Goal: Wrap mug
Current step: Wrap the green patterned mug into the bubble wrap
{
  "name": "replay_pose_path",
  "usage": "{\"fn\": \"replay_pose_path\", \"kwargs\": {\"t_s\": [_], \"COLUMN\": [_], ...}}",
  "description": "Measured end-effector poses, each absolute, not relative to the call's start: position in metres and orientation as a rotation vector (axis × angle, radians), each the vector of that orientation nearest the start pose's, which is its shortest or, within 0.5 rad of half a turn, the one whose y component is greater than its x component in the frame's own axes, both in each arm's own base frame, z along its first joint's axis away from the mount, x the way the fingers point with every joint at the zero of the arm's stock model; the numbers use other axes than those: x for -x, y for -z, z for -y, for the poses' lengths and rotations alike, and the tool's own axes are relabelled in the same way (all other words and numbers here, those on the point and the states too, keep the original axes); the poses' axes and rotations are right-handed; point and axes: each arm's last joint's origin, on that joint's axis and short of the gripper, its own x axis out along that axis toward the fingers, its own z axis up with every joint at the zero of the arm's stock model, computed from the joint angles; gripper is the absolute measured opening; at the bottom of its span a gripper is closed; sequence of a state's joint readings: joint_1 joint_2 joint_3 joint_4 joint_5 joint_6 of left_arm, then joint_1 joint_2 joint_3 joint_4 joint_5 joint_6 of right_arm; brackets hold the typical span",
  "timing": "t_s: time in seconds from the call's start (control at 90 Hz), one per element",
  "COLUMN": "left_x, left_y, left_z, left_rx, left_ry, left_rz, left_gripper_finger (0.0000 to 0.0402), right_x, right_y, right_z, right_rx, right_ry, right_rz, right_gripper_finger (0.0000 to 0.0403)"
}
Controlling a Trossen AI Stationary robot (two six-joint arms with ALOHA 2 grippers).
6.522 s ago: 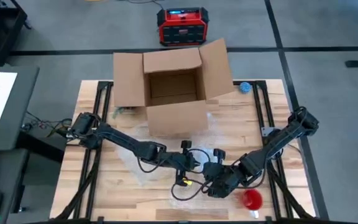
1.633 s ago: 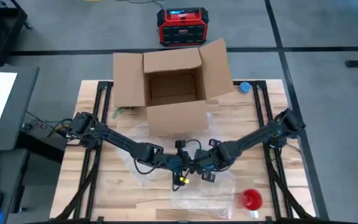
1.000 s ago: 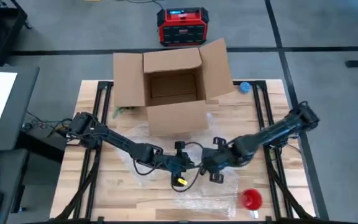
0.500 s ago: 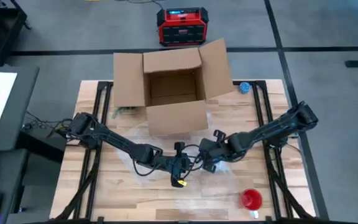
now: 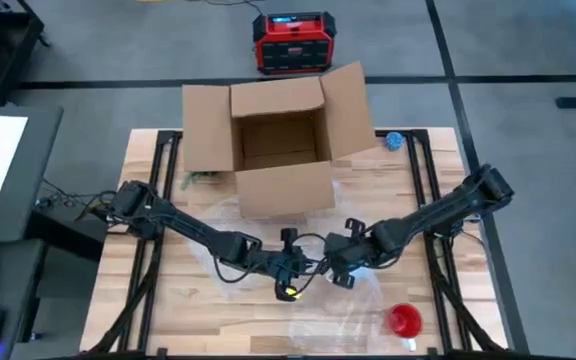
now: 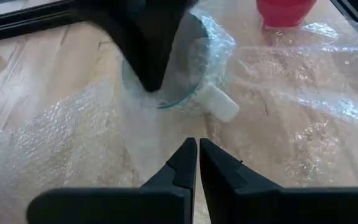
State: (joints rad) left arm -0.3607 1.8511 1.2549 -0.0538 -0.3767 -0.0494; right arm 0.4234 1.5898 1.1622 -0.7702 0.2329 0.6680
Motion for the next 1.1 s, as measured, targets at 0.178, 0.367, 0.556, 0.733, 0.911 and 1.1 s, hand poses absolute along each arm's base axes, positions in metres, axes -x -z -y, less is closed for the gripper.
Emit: {"fn": "replay_pose_path", "kwargs": {"t_s": [0.178, 0.367, 0.556, 0.733, 0.911, 1.1], "left_x": [-0.379, -0.373, -0.369, -0.362, -0.358, -0.357], "left_y": [-0.218, -0.232, -0.236, -0.233, -0.230, -0.230], "left_z": [0.132, 0.135, 0.137, 0.133, 0.130, 0.130], "left_rx": [-0.212, -0.290, -0.350, -0.392, -0.408, -0.408], "left_ry": [-0.060, -0.158, -0.223, -0.310, -0.353, -0.360], "left_rz": [-0.616, -0.661, -0.703, -0.753, -0.793, -0.801], "left_gripper_finger": [0.0000, 0.0000, 0.0000, 0.0000, 0.0000, 0.0000], "right_x": [-0.279, -0.284, -0.292, -0.295, -0.288, -0.269], "right_y": [-0.210, -0.179, -0.166, -0.177, -0.214, -0.244], "right_z": [-0.126, -0.125, -0.115, -0.101, -0.097, -0.102], "right_rx": [-0.244, -0.237, -0.151, -0.047, -0.033, -0.116], "right_ry": [0.190, 0.200, 0.212, 0.236, 0.231, 0.208], "right_rz": [-1.223, -1.303, -1.323, -1.255, -1.137, -1.066], "right_gripper_finger": [0.0000, 0.0000, 0.0001, 0.0001, 0.0001, 0.0001]}}
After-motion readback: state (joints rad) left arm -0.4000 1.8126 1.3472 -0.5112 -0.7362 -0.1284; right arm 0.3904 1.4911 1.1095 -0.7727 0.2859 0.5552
